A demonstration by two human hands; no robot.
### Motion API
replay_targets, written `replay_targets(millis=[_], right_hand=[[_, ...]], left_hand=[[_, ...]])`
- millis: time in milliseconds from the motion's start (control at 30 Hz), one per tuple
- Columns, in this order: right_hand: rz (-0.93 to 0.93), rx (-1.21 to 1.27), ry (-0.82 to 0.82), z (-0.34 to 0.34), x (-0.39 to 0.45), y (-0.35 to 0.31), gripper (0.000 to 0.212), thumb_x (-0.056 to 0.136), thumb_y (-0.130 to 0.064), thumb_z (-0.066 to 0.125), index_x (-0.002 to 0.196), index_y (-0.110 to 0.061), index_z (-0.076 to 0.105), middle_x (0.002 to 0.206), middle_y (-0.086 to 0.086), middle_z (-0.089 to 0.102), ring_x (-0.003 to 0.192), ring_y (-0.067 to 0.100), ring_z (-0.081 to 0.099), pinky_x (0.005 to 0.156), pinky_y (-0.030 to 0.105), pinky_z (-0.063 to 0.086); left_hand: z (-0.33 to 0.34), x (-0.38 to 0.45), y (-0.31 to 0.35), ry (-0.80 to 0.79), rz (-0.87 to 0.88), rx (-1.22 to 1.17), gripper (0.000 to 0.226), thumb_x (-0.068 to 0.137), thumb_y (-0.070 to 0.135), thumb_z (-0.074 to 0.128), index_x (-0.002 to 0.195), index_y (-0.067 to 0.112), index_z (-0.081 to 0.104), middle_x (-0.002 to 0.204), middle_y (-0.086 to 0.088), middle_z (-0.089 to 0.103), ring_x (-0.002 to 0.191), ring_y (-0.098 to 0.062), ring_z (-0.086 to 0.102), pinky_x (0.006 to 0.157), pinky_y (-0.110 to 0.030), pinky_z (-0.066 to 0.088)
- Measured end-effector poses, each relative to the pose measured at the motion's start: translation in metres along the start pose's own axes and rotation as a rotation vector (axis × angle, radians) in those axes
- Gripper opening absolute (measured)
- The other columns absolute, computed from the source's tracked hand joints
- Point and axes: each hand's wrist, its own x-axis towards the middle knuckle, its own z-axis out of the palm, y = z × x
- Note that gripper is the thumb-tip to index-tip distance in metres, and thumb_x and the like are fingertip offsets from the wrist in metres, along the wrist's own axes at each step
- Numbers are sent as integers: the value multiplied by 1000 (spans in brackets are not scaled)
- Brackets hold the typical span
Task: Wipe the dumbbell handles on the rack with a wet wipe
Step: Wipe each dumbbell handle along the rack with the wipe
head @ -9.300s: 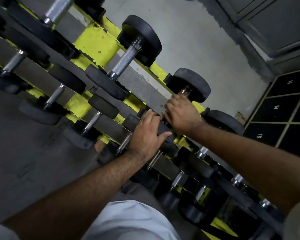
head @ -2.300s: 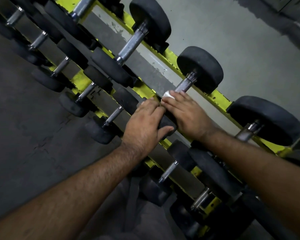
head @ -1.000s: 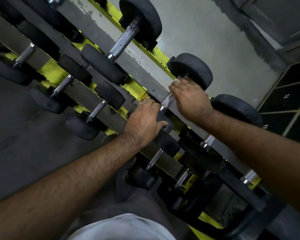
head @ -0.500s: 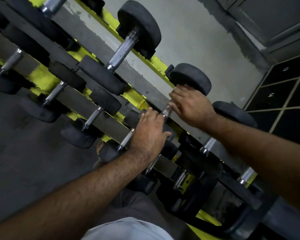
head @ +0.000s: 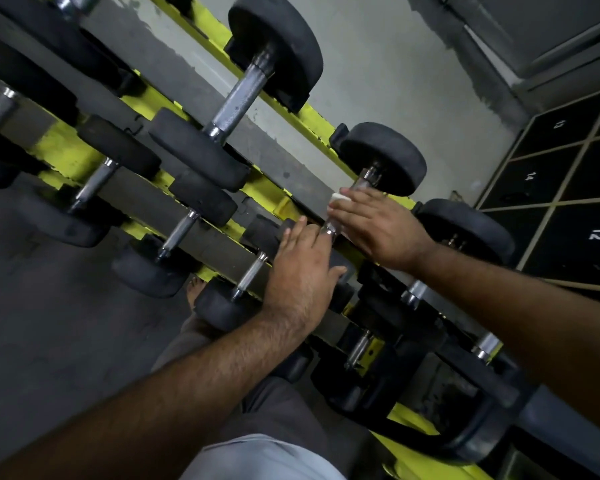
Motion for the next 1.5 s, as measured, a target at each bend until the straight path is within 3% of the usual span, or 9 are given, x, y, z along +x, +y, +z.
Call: replay_targets(millis=[100,233,367,533,667,833,1000,1267,1500], right_hand=[[162,13,114,3,2,-1,39,103,-25,46,132,-6,64,137,12,62,137,31,49,113,46,39],[-28,85,-11,4,-1,-7,38,100,-24,51,132,-9,64,137,8,63,136,28,51,119,45,32],[179,59,33,-6,4,-1,37,100,-23,50,131,-10,65,136,7,64,136,28,51,113,49,39],[-55,147,-158,-9,9,-16,41,98,-26,44,129,-14,66,134,4,65,132,24,54,118,45,33],[169,76,-34,-14,4,3,42,97,-21,43,133,-14,64,139,5,62,137,25,49,114,51,38],[-19,174,-144,-6,1,-21,47,95,-33,46,135,-14,62,139,4,62,137,25,50,119,47,31],[282,17,-15,-4,2,-8,51,89,-15,56,140,-7,56,147,12,53,141,33,44,111,50,40],[371,-102,-136,-12,17,-21,65,86,-17,59,148,-3,43,155,17,42,149,33,30,122,45,19],[316,-110,-80,-11,21,-20,46,86,-14,55,130,-6,63,136,15,60,136,33,48,117,46,32]], left_hand=[[3,-1,-3,32,13,-7,61,86,34,73,135,4,53,143,-13,50,146,-28,30,123,-43,21],[6,-2,-6,38,29,25,59,84,35,74,131,4,57,140,-14,54,144,-30,35,120,-45,26],[9,-1,-9,47,37,25,56,82,32,77,126,2,60,135,-15,57,141,-32,39,119,-46,28],[8,1,-8,37,34,52,56,82,33,77,125,2,61,135,-14,58,141,-31,39,119,-45,29],[8,1,-9,29,38,49,57,83,34,76,126,1,60,136,-15,57,142,-32,38,118,-47,30],[6,1,-8,14,29,58,56,85,34,74,128,2,59,138,-14,55,144,-30,35,120,-45,28],[5,1,-7,7,30,69,59,87,36,72,131,1,56,139,-15,54,145,-31,33,120,-46,28],[2,3,-9,-13,38,57,60,90,39,68,135,2,52,144,-15,50,147,-29,29,121,-44,24],[0,3,-12,-32,57,95,65,93,47,60,141,7,46,151,-11,43,149,-25,23,123,-39,20]])
